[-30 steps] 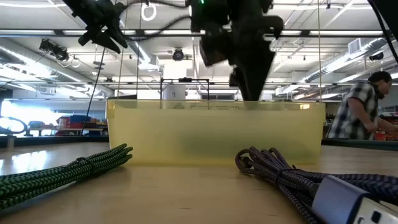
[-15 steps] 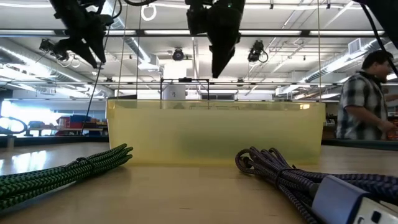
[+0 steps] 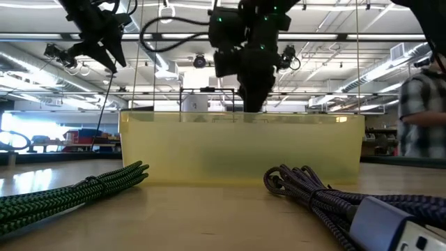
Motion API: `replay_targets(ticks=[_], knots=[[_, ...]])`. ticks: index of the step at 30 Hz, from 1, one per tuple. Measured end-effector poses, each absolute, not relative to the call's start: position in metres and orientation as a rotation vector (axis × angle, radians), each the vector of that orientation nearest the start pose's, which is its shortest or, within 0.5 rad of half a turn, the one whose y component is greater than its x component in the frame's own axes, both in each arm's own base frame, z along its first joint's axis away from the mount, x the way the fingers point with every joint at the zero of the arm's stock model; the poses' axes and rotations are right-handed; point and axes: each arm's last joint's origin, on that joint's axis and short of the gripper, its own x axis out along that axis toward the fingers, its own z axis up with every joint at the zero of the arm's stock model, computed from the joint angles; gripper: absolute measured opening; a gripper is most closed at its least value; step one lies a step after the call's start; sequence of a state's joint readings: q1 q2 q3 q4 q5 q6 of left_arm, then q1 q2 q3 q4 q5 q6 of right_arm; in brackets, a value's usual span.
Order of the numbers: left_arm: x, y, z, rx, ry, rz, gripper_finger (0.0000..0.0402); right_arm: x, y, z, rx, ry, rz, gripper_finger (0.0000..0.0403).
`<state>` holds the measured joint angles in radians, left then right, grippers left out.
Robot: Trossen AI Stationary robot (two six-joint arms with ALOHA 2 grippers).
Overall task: Pick and place USB-C Cables
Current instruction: Adjust the yellow bin
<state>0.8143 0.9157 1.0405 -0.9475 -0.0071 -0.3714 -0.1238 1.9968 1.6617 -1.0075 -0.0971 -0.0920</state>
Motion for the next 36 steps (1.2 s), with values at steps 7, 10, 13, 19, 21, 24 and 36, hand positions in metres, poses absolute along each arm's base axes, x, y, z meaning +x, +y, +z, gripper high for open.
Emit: replay_targets(ticks=[7, 10, 13, 19, 21, 24, 36], knots=[[0.110, 0.117, 0.332, -0.662, 0.630, 0.924, 0.0162, 0.393, -0.048, 0.204, 0.084, 1.362, 0.082, 0.0154], [0.110, 0.117, 0.332, -0.658, 0.629, 0.940, 0.0162, 0.393, -0.047, 0.198, 0.093, 1.348, 0.097, 0.0154], [0.110, 0.117, 0.332, -0.656, 0.629, 0.944, 0.0162, 0.392, -0.047, 0.191, 0.093, 1.337, 0.096, 0.0154], [0.110, 0.118, 0.332, -0.662, 0.626, 0.947, 0.0162, 0.390, -0.054, 0.179, 0.128, 1.317, 0.058, 0.0131], [0.110, 0.118, 0.332, -0.662, 0.626, 0.948, 0.0162, 0.389, -0.057, 0.176, 0.136, 1.307, 0.052, 0.0108], [0.110, 0.118, 0.332, -0.663, 0.626, 0.948, 0.0162, 0.387, -0.061, 0.171, 0.147, 1.311, 0.041, 0.0063], [0.110, 0.117, 0.332, -0.663, 0.626, 0.948, 0.0162, 0.385, -0.080, 0.167, 0.103, 1.277, -0.055, 0.0011]])
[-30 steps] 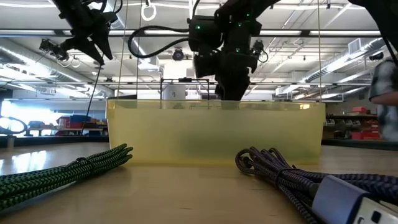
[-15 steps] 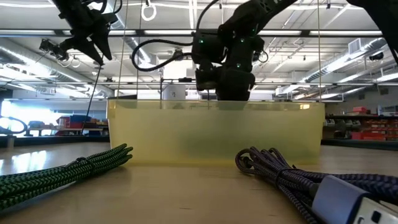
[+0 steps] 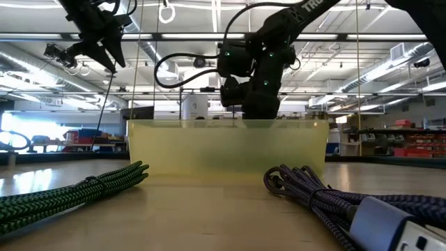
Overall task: Pick and place USB-C Cables
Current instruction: Adjust the yellow bin
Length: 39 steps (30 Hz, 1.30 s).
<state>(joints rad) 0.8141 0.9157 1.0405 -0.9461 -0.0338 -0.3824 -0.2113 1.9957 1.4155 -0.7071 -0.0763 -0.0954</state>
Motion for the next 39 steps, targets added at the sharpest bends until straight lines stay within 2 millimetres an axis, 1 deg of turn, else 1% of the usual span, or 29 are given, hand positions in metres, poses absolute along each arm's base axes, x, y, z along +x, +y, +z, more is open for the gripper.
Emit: replay_targets(ticks=[13, 19, 23, 33, 35, 39], knots=[[0.110, 0.118, 0.332, -0.663, 0.626, 0.948, 0.0162, 0.380, -0.102, 0.167, -0.019, 1.277, 0.015, 0.0009], [0.110, 0.118, 0.332, -0.662, 0.626, 0.950, 0.0162, 0.380, -0.104, 0.168, 0.009, 1.273, 0.011, 0.0012], [0.109, 0.118, 0.332, -0.656, 0.626, 0.964, 0.0162, 0.382, -0.103, 0.168, 0.028, 1.251, 0.004, 0.0030], [0.109, 0.118, 0.332, -0.656, 0.626, 0.963, 0.0162, 0.385, -0.093, 0.169, 0.021, 1.250, 0.019, 0.0100], [0.109, 0.118, 0.332, -0.656, 0.626, 0.964, 0.0162, 0.387, -0.093, 0.175, 0.016, 1.245, 0.016, 0.0111], [0.109, 0.118, 0.332, -0.655, 0.626, 0.965, 0.0162, 0.400, -0.097, 0.201, -0.004, 1.174, 0.005, 0.0126]])
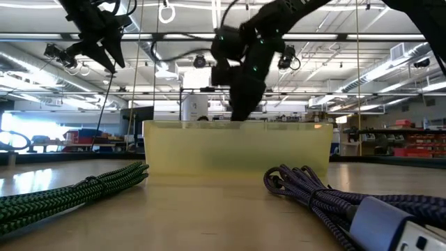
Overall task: Pick and place USB-C Cables
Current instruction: Adjust the yellow bin, then put the green charger cable into the yellow bin
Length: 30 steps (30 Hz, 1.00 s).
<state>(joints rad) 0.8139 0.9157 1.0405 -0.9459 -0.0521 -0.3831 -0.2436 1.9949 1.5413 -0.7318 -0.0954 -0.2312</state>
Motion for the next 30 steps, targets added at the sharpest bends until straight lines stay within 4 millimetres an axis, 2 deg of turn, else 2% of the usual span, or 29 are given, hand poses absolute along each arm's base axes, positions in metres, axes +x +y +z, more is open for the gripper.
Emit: replay_targets(ticks=[5, 9, 13, 16, 19, 22, 26, 30], knots=[[0.109, 0.118, 0.332, -0.655, 0.626, 0.966, 0.0162, 0.412, -0.104, 0.247, -0.113, 1.098, -0.069, 0.0132], [0.109, 0.118, 0.332, -0.655, 0.626, 0.966, 0.0162, 0.412, -0.122, 0.291, -0.240, 1.077, -0.263, 0.0131], [0.109, 0.118, 0.332, -0.654, 0.626, 0.965, 0.0162, 0.397, -0.147, 0.331, -0.287, 1.099, -0.502, 0.0127], [0.109, 0.118, 0.332, -0.654, 0.627, 0.965, 0.0162, 0.377, -0.168, 0.352, -0.235, 1.143, -0.632, 0.0114], [0.109, 0.118, 0.332, -0.654, 0.627, 0.965, 0.0162, 0.352, -0.188, 0.363, -0.120, 1.215, -0.722, 0.0072], [0.109, 0.117, 0.331, -0.662, 0.637, 0.968, 0.0162, 0.328, -0.203, 0.364, -0.018, 1.318, -0.790, 0.0014], [0.104, 0.112, 0.326, -0.746, 0.698, 0.985, 0.0162, 0.307, -0.213, 0.362, 0.118, 1.404, -0.865, 0.0014], [0.101, 0.098, 0.319, -0.827, 0.831, 0.954, 0.0162, 0.305, -0.213, 0.365, 0.158, 1.369, -0.850, 0.0008]])
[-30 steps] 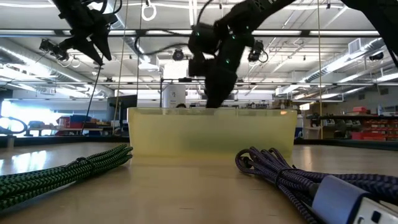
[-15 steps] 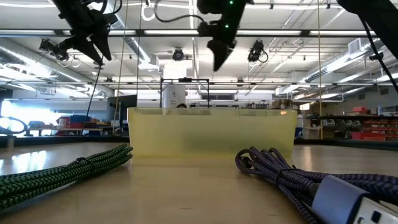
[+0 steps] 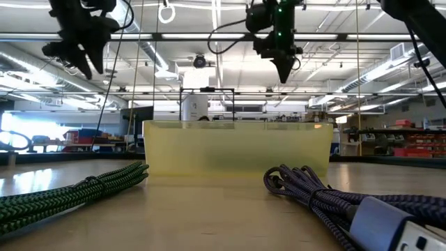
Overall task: Pick and place USB-C Cables
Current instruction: Put the green charger cable into the yellow bin
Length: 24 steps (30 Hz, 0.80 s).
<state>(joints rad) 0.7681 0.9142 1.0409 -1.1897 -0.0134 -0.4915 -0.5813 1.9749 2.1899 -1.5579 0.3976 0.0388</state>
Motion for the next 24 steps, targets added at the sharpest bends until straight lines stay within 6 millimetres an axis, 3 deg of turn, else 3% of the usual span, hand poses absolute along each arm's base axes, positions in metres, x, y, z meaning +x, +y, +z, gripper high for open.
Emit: replay_targets(ticks=[4, 13, 19, 24], knots=[[0.106, 0.080, 0.318, -0.856, 0.880, 0.899, 0.0162, 0.306, -0.212, 0.368, 0.148, 1.337, -0.850, 0.0004], [0.130, 0.025, 0.321, -0.962, 0.811, 0.825, 0.0162, 0.304, -0.224, 0.370, 0.066, 1.321, -0.806, 0.0018], [0.170, -0.026, 0.316, -1.012, 0.590, 0.820, 0.0158, 0.294, -0.243, 0.371, -0.018, 1.343, -0.768, 0.0017], [0.211, -0.067, 0.287, -1.097, 0.576, 0.862, 0.0131, 0.281, -0.261, 0.372, -0.048, 1.354, -0.746, 0.0020]])
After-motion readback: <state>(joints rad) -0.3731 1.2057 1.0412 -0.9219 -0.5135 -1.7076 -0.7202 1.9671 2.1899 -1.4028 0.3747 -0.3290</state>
